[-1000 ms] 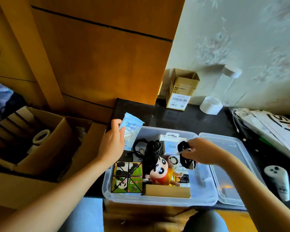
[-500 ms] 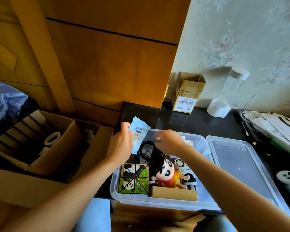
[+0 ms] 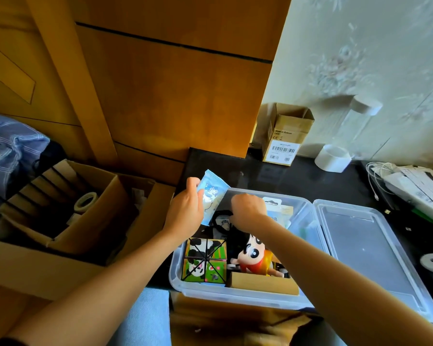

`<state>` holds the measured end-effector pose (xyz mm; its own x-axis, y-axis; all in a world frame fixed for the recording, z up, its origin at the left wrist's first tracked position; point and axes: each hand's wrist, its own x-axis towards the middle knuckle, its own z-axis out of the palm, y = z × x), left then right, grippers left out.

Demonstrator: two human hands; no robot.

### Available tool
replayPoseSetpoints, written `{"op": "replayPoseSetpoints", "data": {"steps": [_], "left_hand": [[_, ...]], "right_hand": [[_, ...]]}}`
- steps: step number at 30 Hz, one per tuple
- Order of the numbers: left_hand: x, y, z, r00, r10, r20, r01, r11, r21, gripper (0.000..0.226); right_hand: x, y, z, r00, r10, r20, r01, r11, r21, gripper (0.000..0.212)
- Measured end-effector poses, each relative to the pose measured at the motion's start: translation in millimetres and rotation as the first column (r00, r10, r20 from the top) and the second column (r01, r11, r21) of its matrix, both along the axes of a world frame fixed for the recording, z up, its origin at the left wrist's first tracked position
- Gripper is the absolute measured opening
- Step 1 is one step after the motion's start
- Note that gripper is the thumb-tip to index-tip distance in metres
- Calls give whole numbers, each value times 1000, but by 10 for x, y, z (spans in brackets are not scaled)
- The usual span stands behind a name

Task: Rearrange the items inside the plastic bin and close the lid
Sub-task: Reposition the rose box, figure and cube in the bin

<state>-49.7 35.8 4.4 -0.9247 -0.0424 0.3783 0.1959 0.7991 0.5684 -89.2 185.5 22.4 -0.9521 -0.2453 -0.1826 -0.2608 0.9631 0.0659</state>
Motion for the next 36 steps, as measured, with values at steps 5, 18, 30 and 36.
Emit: {"op": "replayPoseSetpoints", "data": {"steps": [5,18,30,36], "left_hand": [[-5,-4,-39,1000,9,15,-9,1000,4,20],[-17,-3,-63,999,3,35,-4,1000,30,23],[-5,-24,-54,998,11,-60,-7,998,67,14],[3,-19,-43,998,43,-37,-41,997,59,14]], "right_hand": [[99,13,-12,999,-51,-19,51,997,50,34],[154,-52,-23,980,-181,86,187,980,-67,23],[108,320,215,968,-228,103,232,660,-714,11],[257,668,430,922,-325,210,297,246,-923,18]]}}
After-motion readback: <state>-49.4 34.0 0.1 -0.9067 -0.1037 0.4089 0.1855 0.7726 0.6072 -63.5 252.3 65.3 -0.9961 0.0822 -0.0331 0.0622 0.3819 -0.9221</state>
